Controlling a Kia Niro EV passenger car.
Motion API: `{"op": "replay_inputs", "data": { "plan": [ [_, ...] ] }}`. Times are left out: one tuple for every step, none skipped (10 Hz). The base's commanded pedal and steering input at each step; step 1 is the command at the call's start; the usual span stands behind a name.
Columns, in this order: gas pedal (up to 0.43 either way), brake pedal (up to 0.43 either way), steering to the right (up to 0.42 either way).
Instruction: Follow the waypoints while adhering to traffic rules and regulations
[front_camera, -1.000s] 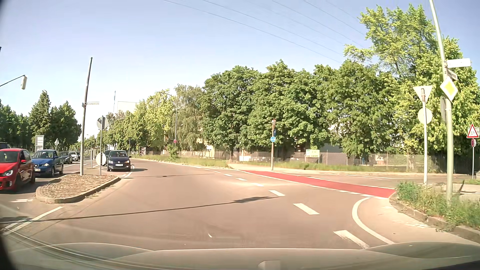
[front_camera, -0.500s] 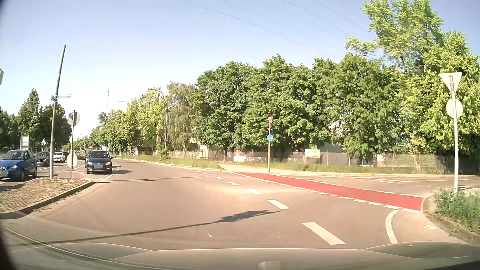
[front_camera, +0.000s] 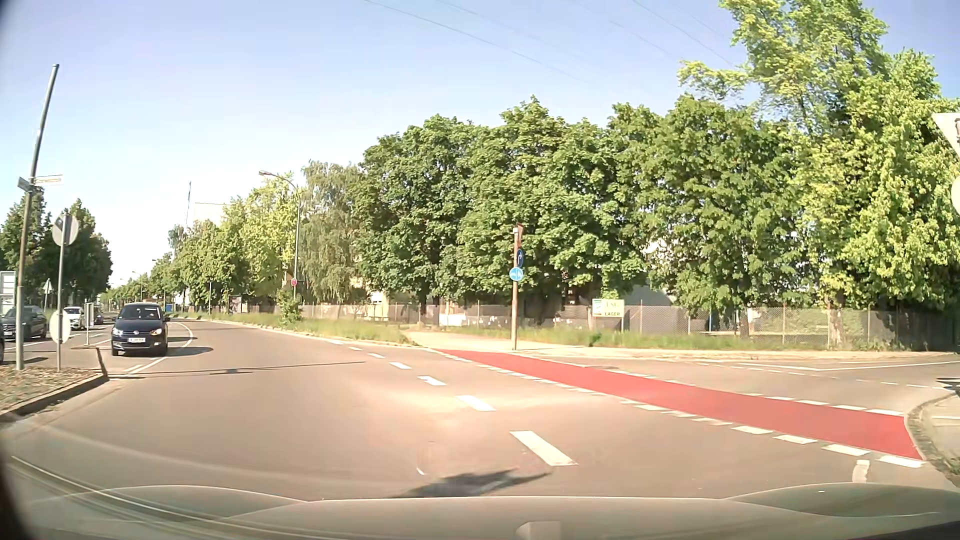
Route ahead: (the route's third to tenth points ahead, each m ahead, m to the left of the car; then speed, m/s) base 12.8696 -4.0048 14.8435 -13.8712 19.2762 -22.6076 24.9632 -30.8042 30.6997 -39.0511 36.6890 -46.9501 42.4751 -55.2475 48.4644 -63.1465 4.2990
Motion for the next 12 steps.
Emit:
{"op": "replay_inputs", "data": {
  "plan": [
    [0.028,0.000,0.153],
    [0.028,0.000,0.166],
    [0.028,0.000,0.192],
    [0.028,0.000,0.211],
    [0.039,0.000,0.212],
    [0.067,0.000,0.218],
    [0.079,0.000,0.226],
    [0.079,0.000,0.237],
    [0.079,0.000,0.246],
    [0.079,0.000,0.260],
    [0.079,0.000,0.273],
    [0.079,0.000,0.283]
  ]
}}
